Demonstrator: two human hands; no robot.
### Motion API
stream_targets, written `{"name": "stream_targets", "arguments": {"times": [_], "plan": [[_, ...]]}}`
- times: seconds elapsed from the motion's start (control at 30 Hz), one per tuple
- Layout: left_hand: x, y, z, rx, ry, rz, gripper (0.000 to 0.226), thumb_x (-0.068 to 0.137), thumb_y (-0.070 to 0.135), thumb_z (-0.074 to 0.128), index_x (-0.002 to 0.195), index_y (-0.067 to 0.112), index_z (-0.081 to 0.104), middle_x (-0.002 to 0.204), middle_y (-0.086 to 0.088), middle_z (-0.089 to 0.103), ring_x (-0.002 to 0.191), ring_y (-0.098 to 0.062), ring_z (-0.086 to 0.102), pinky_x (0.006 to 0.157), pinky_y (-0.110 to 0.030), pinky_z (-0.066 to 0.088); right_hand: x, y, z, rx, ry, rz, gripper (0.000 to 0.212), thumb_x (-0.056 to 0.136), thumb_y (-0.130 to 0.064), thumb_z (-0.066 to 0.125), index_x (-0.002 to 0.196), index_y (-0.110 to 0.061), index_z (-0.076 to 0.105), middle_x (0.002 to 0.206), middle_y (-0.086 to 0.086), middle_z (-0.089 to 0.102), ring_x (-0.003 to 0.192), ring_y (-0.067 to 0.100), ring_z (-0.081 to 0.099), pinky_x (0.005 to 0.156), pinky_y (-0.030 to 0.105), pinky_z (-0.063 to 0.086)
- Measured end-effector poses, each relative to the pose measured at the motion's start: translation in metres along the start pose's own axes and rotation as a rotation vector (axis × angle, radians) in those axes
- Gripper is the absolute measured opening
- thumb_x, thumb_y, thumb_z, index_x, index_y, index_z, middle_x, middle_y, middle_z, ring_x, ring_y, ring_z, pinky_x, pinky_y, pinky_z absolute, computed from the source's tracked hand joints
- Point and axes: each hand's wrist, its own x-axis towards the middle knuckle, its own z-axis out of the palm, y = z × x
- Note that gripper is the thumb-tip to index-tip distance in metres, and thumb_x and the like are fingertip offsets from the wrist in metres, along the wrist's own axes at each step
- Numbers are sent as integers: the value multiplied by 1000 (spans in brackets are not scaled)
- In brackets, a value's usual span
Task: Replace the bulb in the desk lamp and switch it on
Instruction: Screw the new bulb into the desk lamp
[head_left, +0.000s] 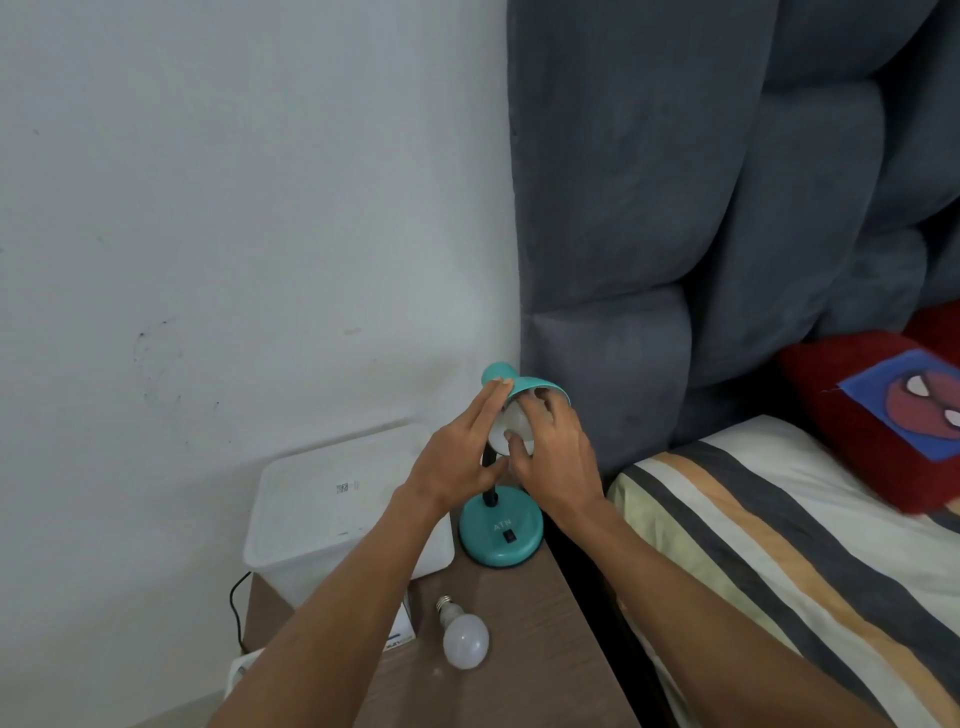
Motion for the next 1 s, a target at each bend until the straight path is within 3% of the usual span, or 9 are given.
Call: {"name": "stream_targets", "arguments": {"times": [0.1, 0.23, 0.37, 0.5, 0.73, 0.83, 0.93, 1.0], "plan": [[0, -1, 0, -8, 8, -3, 97, 88, 36, 76, 162, 25, 14, 169, 0, 26, 97, -34, 71, 90, -36, 60, 1, 5, 1, -21, -43, -19, 60, 84, -15, 72, 139, -12, 49, 138, 12, 52, 126, 30, 52, 92, 45, 56], [1, -2, 2, 0, 11, -7, 99, 88, 37, 76, 162, 28, 12, 169, 4, 24, 91, -35, 71, 86, -37, 61, 2, 3, 1, 87, 5, 98, 54, 87, -21, 72, 136, -11, 52, 134, 10, 59, 116, 28, 60, 95, 39, 52], [0, -2, 4, -3, 8, -6, 98, 89, 36, 77, 163, 26, 13, 169, 3, 25, 94, -34, 71, 90, -36, 60, 0, 3, 2, 17, -21, 35, 64, 84, -19, 75, 139, -12, 46, 138, 12, 50, 123, 29, 54, 95, 38, 51], [0, -1, 1, 0, 5, -1, 99, 88, 34, 78, 163, 26, 14, 168, 2, 26, 94, -34, 71, 90, -35, 60, 1, 3, 4, 61, -22, 91, 59, 87, -21, 72, 139, -10, 47, 135, 11, 56, 121, 27, 57, 98, 36, 50], [2, 2, 1, 15, -6, -10, 100, 87, 29, 79, 163, 25, 14, 169, 0, 25, 100, -30, 70, 87, -39, 60, 5, -7, -4, 175, 25, 215, 55, 83, -23, 74, 133, -14, 53, 126, 6, 63, 110, 22, 63, 92, 26, 48], [0, 8, -7, 19, -44, -31, 103, 87, 32, 77, 164, 26, 9, 171, 2, 17, 119, -26, 64, 91, -39, 60, 0, -11, -8, 124, 48, 186, 57, 81, -26, 71, 133, -13, 53, 131, 5, 59, 117, 21, 57, 95, 24, 43], [-11, 14, -22, 16, -14, -106, 100, 90, 50, 71, 164, 22, 11, 172, 2, 16, 151, -16, 34, 111, -27, 44, -8, -20, -18, 99, 81, 125, 53, 80, -28, 66, 130, -14, 57, 128, 3, 61, 117, 20, 55, 92, 26, 44], [-25, 13, -35, 46, 14, -184, 94, 91, 51, 70, 163, 21, 18, 170, 1, 23, 154, -15, 27, 114, -30, 39, -12, -29, -21, 109, 86, 65, 48, 80, -27, 65, 125, -13, 61, 123, 4, 64, 113, 21, 58, 88, 30, 49]]}}
